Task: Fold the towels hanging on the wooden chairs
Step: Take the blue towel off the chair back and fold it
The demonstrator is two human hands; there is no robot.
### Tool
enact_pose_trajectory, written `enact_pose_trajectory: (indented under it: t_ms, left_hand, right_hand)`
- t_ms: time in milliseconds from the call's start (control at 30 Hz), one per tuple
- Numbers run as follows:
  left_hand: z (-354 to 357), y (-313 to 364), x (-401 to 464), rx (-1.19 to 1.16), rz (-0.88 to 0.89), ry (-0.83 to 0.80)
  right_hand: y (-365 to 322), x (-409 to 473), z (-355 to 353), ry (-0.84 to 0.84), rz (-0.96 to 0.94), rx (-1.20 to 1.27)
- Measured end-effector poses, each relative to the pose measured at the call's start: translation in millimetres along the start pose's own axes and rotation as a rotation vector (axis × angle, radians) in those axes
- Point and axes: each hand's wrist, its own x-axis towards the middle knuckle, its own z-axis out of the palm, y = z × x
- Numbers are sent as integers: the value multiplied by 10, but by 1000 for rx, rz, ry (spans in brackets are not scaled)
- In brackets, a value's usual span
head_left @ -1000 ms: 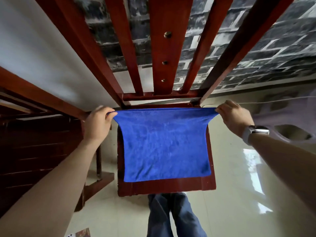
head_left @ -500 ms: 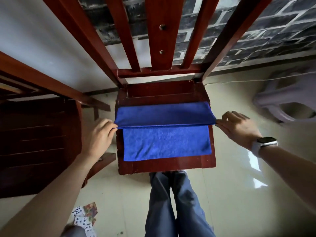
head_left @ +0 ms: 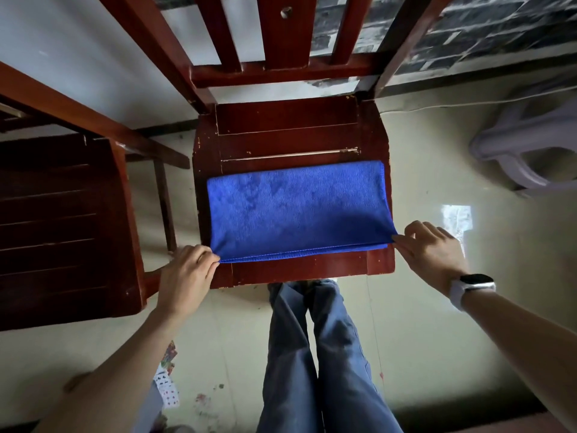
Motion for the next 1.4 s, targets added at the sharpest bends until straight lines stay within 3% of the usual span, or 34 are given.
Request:
enact_pose_trajectory:
  t_ms: [167,267,333,433,533,667,933,1233,1300,1400]
  left_hand:
    - [87,75,56,69,-105,-138]
    - [100,110,105,99,-104,-157]
    - [101,125,119,106,-90,-181]
    - [114,135,113,113,-77,-209]
    - [111,157,130,45,-103,-145]
    - [-33,198,295,-52,-210,31]
    - [-454,259,730,-215,-138,216]
    - [-622,193,990,-301,-254,166]
    - [-722,177,1204,-357,-326,212]
    - [-938,116,1521,-420,-348,377]
  right_hand:
    - [-124,7,135,-138,88,-65]
    - [-141,-47,242,-473,193,-150]
    - [-147,-90,274,-603,263,-159]
    - [-235,-83,278,-500,274,-106]
    - [-368,-8,291,-324,124,-125]
    - [-577,155,334,-295,21,-131]
    - [-521,248,340,-249,28,-124]
    - [-207,441,-37,-316,227,65]
    - [-107,679,-170,-256,280,88]
    - [-27,1126,-466,-37,313,146]
